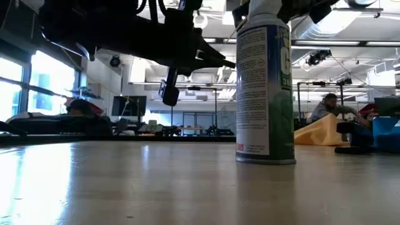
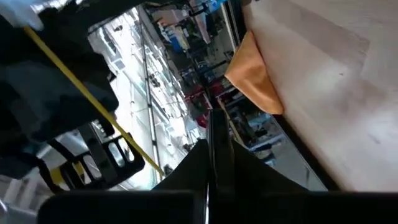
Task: Apply microfiber cloth
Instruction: Spray the cellphone using the spray bottle
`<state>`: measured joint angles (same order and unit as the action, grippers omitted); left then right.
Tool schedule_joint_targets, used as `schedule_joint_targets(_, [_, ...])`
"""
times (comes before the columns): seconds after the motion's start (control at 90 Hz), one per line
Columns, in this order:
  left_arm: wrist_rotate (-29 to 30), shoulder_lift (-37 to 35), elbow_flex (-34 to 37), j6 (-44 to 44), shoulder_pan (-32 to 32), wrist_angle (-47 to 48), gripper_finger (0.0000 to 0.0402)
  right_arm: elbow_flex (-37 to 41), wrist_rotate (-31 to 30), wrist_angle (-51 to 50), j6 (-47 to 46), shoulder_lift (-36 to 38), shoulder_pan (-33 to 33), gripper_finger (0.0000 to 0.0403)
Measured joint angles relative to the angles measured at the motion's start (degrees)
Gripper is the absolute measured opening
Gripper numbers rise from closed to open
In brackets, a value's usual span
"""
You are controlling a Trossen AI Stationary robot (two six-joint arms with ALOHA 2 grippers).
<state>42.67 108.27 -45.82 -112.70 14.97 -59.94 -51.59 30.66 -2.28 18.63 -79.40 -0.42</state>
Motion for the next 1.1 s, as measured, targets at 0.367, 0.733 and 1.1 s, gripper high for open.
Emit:
schedule_joint_targets(0.367, [-5.9, -0.1, 0.1, -1.3, -1.9, 2.3, 0.0016, 0.1, -0.2, 0.1, -2.8, -0.5, 0.2, 0.0])
schedule_joint_targets(0.733, [-10.1, 0.0, 0.2, 3.0, -0.5, 7.8, 0.0016, 0.1, -0.2, -0.3, -3.2, -0.4, 0.0, 0.0])
schedule_joint_targets(1.1, [-15.9, 0.0, 0.1, -4.0, -4.0, 5.8, 0.0016, 0.2, -0.2, -0.4, -3.7, -0.4, 0.0, 0.0])
